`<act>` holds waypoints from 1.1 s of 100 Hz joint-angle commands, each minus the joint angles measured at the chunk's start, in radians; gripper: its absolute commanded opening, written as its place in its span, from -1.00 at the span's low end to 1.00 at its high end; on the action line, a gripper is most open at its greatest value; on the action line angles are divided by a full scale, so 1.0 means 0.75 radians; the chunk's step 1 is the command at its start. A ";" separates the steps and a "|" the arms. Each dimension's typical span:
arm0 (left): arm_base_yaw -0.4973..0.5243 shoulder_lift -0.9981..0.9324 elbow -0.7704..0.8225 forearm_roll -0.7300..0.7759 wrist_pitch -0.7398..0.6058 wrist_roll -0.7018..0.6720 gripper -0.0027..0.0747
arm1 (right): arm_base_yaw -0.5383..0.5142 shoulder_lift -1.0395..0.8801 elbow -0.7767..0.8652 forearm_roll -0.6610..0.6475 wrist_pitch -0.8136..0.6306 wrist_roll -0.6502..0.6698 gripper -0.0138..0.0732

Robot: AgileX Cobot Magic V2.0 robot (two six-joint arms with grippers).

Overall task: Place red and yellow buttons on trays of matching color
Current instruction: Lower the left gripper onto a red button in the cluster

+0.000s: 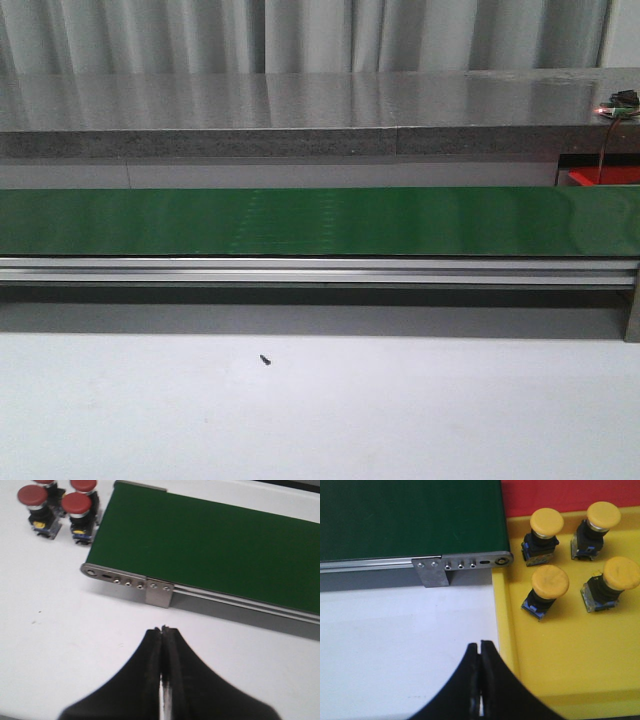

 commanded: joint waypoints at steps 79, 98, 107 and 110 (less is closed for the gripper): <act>0.196 0.783 -0.800 -0.013 -0.019 0.003 -0.39 | -0.001 0.000 -0.033 -0.015 -0.074 -0.010 -0.84; 0.196 0.930 -0.928 -0.013 -0.011 0.000 0.49 | -0.001 0.000 -0.033 -0.015 -0.074 -0.010 -0.84; 0.196 0.997 -0.972 0.014 -0.014 -0.059 0.49 | -0.001 0.000 -0.033 -0.015 -0.074 -0.010 -0.84; 0.196 1.017 -0.986 0.038 -0.014 -0.084 0.48 | -0.001 0.000 -0.033 -0.015 -0.074 -0.010 -0.84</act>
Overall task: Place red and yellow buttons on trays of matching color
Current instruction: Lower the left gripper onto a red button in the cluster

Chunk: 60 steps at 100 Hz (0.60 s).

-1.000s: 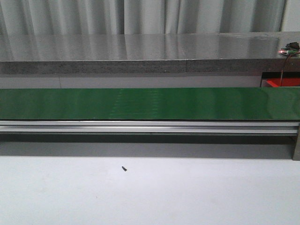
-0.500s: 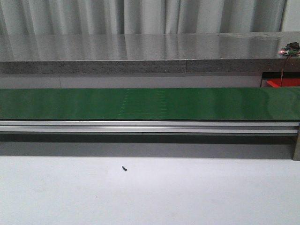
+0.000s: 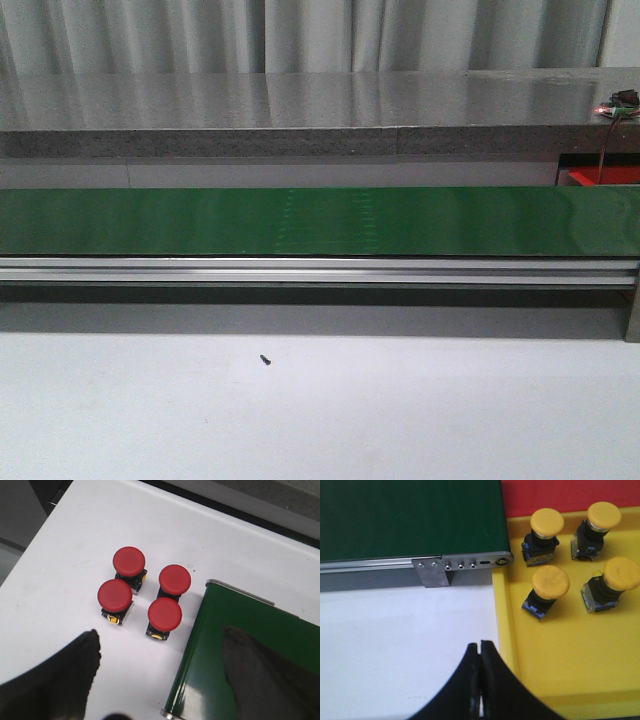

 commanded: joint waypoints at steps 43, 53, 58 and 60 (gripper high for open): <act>0.003 0.298 -0.287 0.204 0.013 -0.213 0.48 | -0.001 0.000 -0.033 -0.015 -0.074 -0.010 -0.84; 0.003 0.367 -0.338 0.204 0.016 -0.223 0.48 | -0.001 0.000 -0.033 -0.015 -0.074 -0.010 -0.84; 0.003 0.392 -0.358 0.202 0.018 -0.224 0.48 | -0.001 0.000 -0.033 -0.015 -0.074 -0.010 -0.84; 0.003 0.402 -0.362 0.202 0.018 -0.224 0.48 | -0.001 0.000 -0.033 -0.015 -0.074 -0.010 -0.84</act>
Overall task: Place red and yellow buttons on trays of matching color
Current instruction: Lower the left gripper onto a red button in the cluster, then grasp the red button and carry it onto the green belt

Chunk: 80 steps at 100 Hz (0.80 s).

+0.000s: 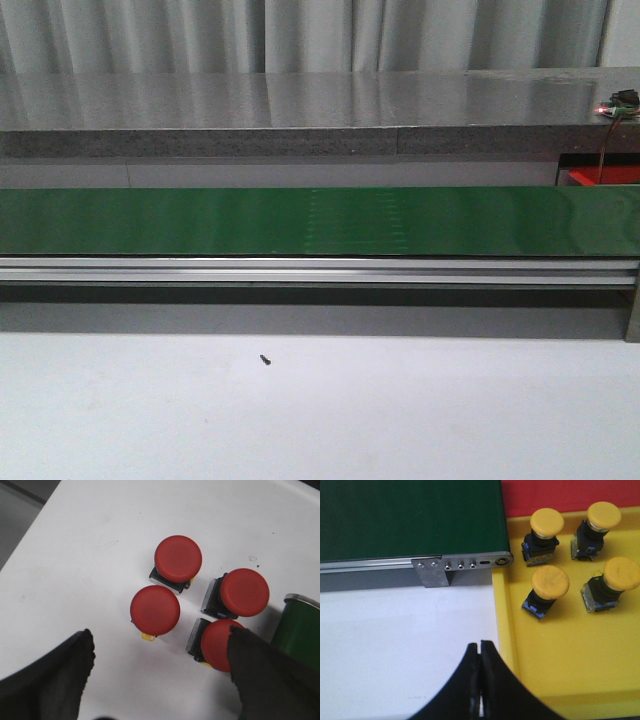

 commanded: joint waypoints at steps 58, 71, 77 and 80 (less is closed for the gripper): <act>0.003 0.095 -0.085 -0.010 -0.120 -0.018 0.48 | -0.001 0.000 -0.033 -0.015 -0.074 -0.010 -0.84; 0.003 0.107 -0.085 -0.010 -0.161 -0.018 0.48 | -0.001 0.000 -0.033 -0.015 -0.074 -0.010 -0.84; 0.003 0.113 -0.085 -0.010 -0.166 -0.018 0.48 | -0.001 0.000 -0.033 -0.015 -0.074 -0.010 -0.84; 0.003 0.120 -0.085 -0.010 -0.170 -0.018 0.48 | -0.001 0.000 -0.033 -0.015 -0.074 -0.010 -0.84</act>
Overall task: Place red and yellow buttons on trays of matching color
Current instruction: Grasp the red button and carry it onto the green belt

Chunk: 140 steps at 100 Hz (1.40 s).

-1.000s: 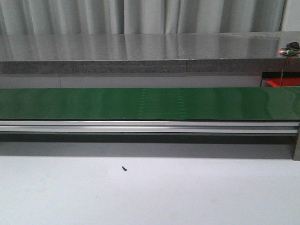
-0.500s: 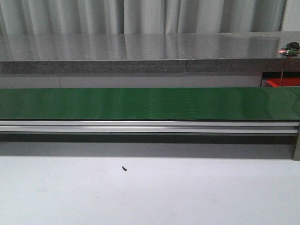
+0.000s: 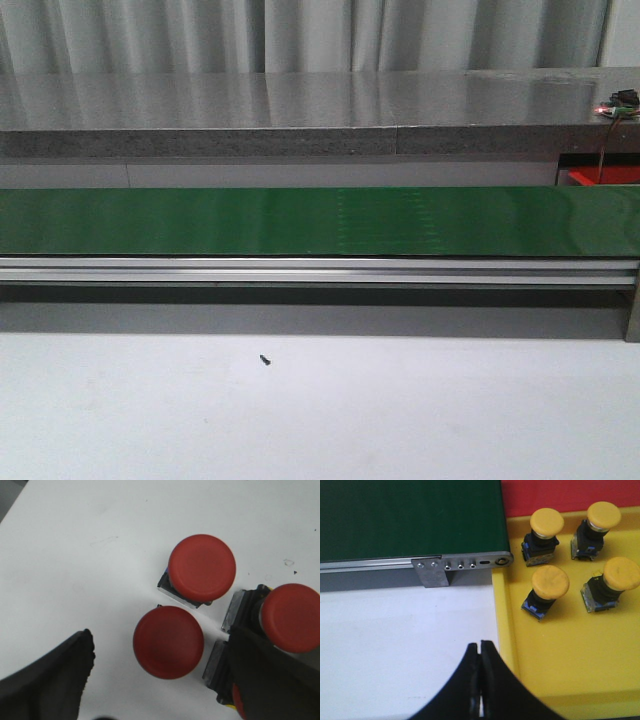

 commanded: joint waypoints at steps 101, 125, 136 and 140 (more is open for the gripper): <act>0.003 -0.007 -0.046 0.003 -0.150 -0.006 -0.31 | -0.001 0.000 -0.033 -0.015 -0.074 -0.010 -0.84; 0.003 -0.162 -0.044 0.064 -0.119 -0.006 -0.31 | -0.001 0.000 -0.033 -0.015 -0.074 -0.010 -0.84; -0.004 -0.252 -0.031 0.058 -0.113 -0.006 -0.31 | -0.001 0.000 -0.033 -0.015 -0.074 -0.010 -0.84; -0.013 -0.285 -0.022 0.052 -0.108 -0.006 -0.31 | -0.001 0.000 -0.033 -0.015 -0.074 -0.010 -0.84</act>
